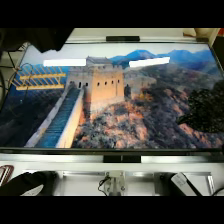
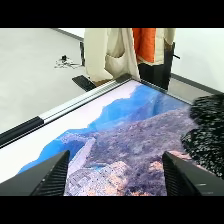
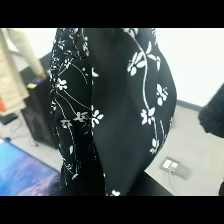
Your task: Fold the shirts.
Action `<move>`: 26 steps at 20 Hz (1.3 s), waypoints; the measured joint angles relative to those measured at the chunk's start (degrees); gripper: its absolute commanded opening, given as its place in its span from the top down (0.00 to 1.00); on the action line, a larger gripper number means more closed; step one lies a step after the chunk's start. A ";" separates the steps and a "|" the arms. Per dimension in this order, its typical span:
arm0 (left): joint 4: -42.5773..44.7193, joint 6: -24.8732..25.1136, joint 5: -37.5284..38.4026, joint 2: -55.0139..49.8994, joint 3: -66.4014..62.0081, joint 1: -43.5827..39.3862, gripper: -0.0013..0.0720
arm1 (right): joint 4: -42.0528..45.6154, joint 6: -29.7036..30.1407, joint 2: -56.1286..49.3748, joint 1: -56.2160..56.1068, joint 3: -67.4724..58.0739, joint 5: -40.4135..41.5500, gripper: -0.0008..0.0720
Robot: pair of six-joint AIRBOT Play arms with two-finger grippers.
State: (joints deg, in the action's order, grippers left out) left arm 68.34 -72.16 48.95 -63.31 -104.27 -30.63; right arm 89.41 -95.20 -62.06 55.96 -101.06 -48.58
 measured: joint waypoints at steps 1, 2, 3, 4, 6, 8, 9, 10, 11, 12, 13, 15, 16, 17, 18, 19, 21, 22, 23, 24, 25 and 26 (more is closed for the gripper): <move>0.07 -0.22 0.11 0.02 0.00 0.00 0.05 | -0.44 0.28 -0.52 1.33 0.00 0.74 0.95; 0.13 -0.68 0.13 0.02 0.00 0.00 0.05 | -0.74 0.42 -1.14 2.71 0.00 1.40 0.95; 0.17 -1.09 0.13 0.02 0.00 0.00 0.05 | -1.05 0.50 -1.75 3.91 0.00 1.92 0.95; 0.24 -1.64 0.17 0.02 0.00 0.00 0.05 | -1.27 0.72 -2.51 5.11 0.00 2.40 0.95; 0.28 -2.86 0.26 0.00 0.00 0.00 0.05 | -1.84 0.90 -4.02 7.17 0.00 3.74 0.94; 0.28 -4.13 0.33 0.02 0.00 0.00 0.05 | -2.08 0.92 -5.51 8.90 0.00 6.03 0.95; 0.28 -4.79 0.33 0.02 0.00 0.00 0.05 | -2.27 0.94 -6.14 9.62 0.00 7.48 0.94; 0.28 -5.35 0.33 0.02 0.00 0.00 0.05 | -2.34 0.96 -6.73 10.19 0.00 9.05 0.95; 0.28 -5.95 0.33 0.02 0.00 0.00 0.05 | -2.45 1.03 -7.32 10.64 -0.07 10.64 0.94; 0.28 -6.60 0.33 0.02 0.00 0.00 0.05 | -2.47 1.14 -7.98 10.97 -0.31 12.04 0.94; 0.28 -7.30 0.33 0.02 0.00 0.00 0.05 | -2.49 1.16 -8.74 11.21 -0.70 13.18 0.94; 0.28 -8.50 0.33 0.02 0.00 0.00 0.05 | -2.54 1.16 -10.71 11.52 -2.21 14.73 0.94; 0.28 -9.01 0.33 0.02 0.00 0.00 0.05 | -2.54 1.18 -11.74 11.56 -3.21 15.23 0.94; 0.28 -9.66 0.42 0.02 0.00 0.00 0.05 | -2.54 1.18 -12.87 11.65 -4.50 15.87 0.94; 0.28 -10.21 0.66 0.02 0.00 0.00 0.05 | -2.54 1.18 -13.99 11.72 -5.86 16.46 0.94; 0.28 -10.86 1.03 0.02 0.00 0.00 0.05 | -2.51 1.18 -15.26 11.80 -7.41 17.05 0.94; 0.28 -12.17 2.03 0.02 0.00 0.00 0.05 | -2.49 1.16 -17.73 11.80 -10.32 17.44 0.94; 0.28 -12.81 2.38 0.02 0.00 0.00 0.05 | -2.47 1.14 -18.82 11.80 -11.54 17.49 0.95; 0.28 -13.25 2.89 0.02 0.00 0.00 0.05 | -2.47 1.14 -19.78 11.80 -12.61 17.53 0.94; 0.28 -13.64 3.23 0.02 0.00 0.00 0.05 | -2.29 1.11 -20.61 11.80 -13.38 17.64 0.94; 0.26 -13.90 3.52 0.02 0.00 0.00 0.05 | -1.92 1.11 -21.29 11.82 -13.88 17.62 0.94; 0.26 -14.21 3.61 0.02 0.00 0.00 0.05 | -1.57 1.09 -21.84 11.96 -14.23 17.29 0.94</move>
State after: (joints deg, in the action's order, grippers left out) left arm 68.60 -86.37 52.56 -63.29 -104.27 -30.63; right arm 87.83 -94.11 -83.90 67.92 -115.28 -31.29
